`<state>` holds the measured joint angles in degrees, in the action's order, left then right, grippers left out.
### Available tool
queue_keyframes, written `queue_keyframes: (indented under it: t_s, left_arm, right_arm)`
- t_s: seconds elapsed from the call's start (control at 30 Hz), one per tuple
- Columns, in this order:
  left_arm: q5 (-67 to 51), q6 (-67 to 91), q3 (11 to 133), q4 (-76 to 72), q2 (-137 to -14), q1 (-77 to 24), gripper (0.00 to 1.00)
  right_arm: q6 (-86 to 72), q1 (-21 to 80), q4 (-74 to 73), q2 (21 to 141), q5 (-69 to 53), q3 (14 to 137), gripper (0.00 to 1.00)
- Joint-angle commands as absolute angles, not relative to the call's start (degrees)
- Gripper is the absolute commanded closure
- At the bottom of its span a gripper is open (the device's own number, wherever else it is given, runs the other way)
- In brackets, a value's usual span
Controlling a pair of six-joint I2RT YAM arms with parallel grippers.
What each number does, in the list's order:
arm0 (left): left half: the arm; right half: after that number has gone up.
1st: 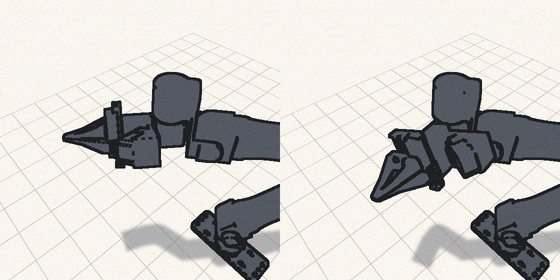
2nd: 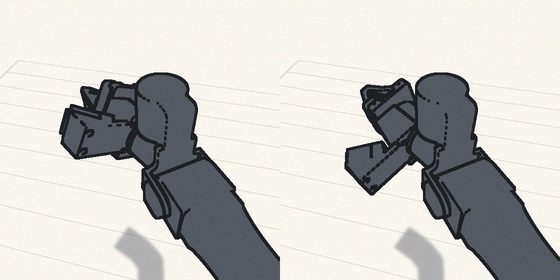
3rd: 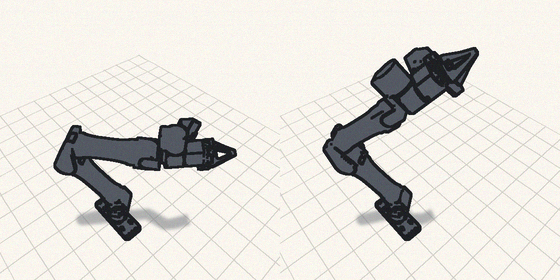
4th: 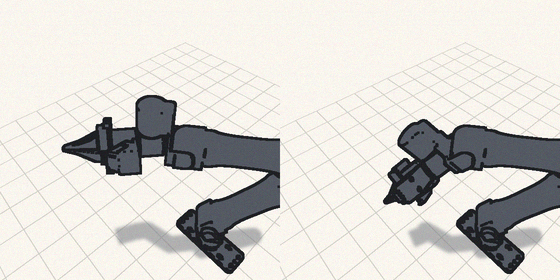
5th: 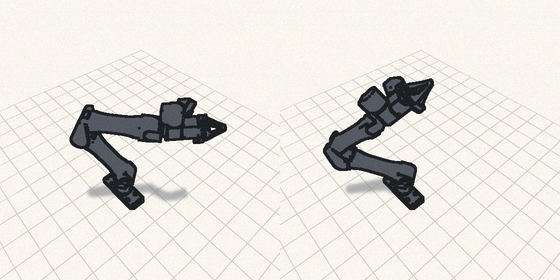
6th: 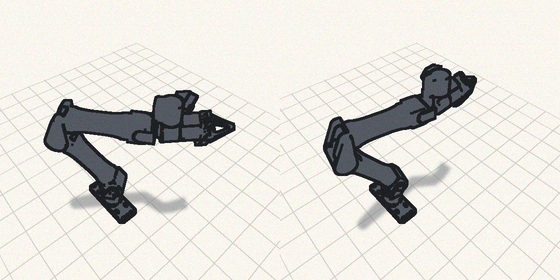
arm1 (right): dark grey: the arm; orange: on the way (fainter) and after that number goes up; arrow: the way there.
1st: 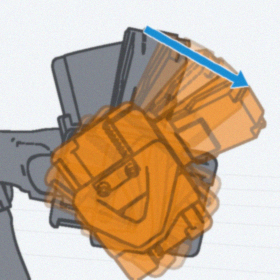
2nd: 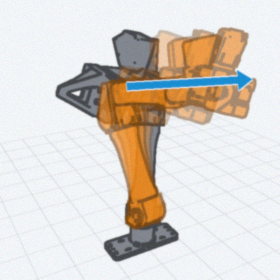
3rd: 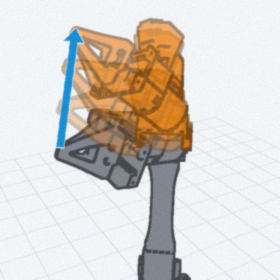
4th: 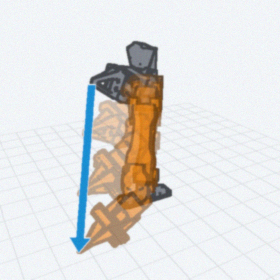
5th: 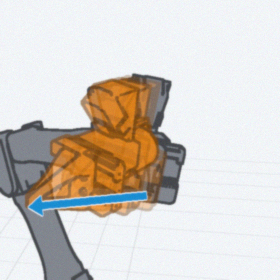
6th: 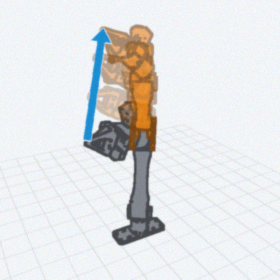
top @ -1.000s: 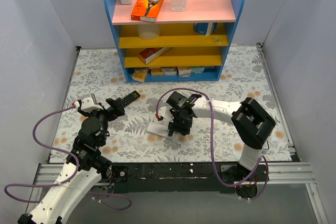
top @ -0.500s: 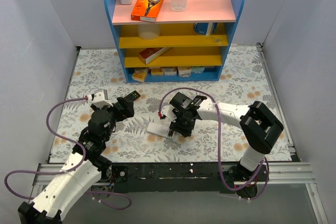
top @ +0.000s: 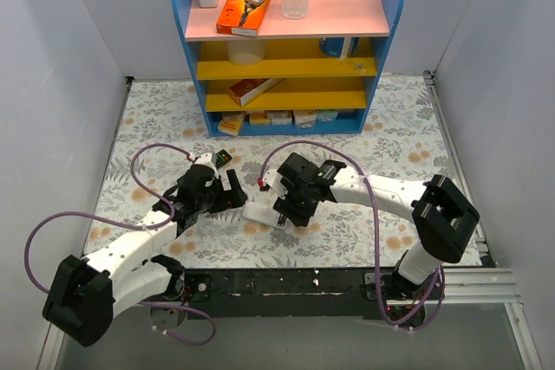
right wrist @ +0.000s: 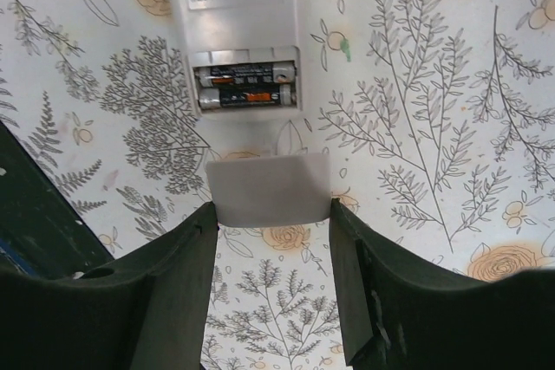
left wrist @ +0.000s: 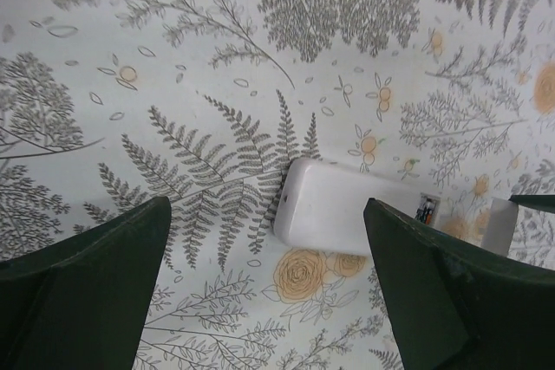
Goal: Load the batteries into the remote control
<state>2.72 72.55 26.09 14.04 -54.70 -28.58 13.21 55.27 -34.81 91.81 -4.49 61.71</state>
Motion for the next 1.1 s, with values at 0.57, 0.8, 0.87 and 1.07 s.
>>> queue_keyframes:
  t_s: [0.57, 0.8, 0.87, 1.07]
  left_arm:
    - [-10.90, 70.84, 32.61, 16.87, -72.24, -28.48, 0.27]
    - [-11.51, 71.63, 31.99, 16.88, -73.03, -28.48, 0.34]
    - [-11.78, 71.89, 31.82, 16.88, -73.12, -28.48, 0.35]
    - [-12.30, 72.07, 31.38, 16.61, -73.39, -28.48, 0.41]
  right_arm:
    - [9.58, 59.94, -30.67, 98.09, -0.88, 67.32, 0.65]
    - [10.28, 60.29, -29.53, 99.66, -0.35, 67.50, 0.65]
    - [10.37, 60.38, -29.18, 100.02, -0.26, 67.59, 0.65]
    - [10.81, 60.73, -28.83, 100.99, 2.64, 67.32, 0.65]
